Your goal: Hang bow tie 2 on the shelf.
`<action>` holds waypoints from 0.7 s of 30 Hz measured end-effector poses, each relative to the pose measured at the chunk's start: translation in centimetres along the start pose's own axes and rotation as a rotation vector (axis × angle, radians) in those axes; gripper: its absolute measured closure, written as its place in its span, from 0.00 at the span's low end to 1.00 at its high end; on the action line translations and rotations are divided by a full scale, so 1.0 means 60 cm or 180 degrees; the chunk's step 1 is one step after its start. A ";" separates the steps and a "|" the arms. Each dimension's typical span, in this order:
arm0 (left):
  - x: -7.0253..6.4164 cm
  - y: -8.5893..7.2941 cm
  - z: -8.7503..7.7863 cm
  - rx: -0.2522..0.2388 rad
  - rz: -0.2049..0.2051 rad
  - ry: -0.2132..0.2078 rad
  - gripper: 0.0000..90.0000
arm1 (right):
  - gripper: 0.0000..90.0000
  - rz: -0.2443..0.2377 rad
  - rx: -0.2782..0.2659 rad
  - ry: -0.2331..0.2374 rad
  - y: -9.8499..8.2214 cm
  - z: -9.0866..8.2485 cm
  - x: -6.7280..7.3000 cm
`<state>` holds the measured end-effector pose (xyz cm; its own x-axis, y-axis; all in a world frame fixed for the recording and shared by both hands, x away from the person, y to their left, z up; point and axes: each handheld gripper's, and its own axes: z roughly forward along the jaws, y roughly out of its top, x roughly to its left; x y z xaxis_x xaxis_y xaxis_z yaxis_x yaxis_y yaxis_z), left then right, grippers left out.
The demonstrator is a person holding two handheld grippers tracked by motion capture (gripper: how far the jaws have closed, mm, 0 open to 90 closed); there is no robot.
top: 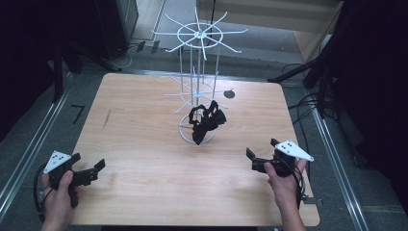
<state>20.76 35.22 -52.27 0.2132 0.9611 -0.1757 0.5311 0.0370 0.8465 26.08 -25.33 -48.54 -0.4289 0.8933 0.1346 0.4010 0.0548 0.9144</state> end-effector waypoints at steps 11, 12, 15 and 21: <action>0.000 0.000 0.000 -0.0002 -0.0003 0.0000 0.00 | 0.00 0.0030 0.0046 -0.0075 -0.026 -0.017 -0.024; 0.000 0.000 0.000 -0.0005 -0.0003 0.0001 0.00 | 0.00 0.0025 0.0055 -0.0082 -0.028 -0.019 -0.027; 0.000 0.000 0.000 -0.0007 -0.0006 0.0001 0.00 | 0.00 0.0027 0.0060 -0.0123 -0.034 -0.025 -0.034; 0.000 0.000 0.000 -0.0013 -0.0009 0.0002 0.00 | 0.00 0.0086 0.0097 -0.0182 -0.051 -0.040 -0.057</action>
<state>20.74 35.21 -52.28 0.2111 0.9612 -0.1779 0.5285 0.0409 0.8479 24.37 -29.60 -50.86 -0.3709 0.9186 0.1363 0.4367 0.0430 0.8986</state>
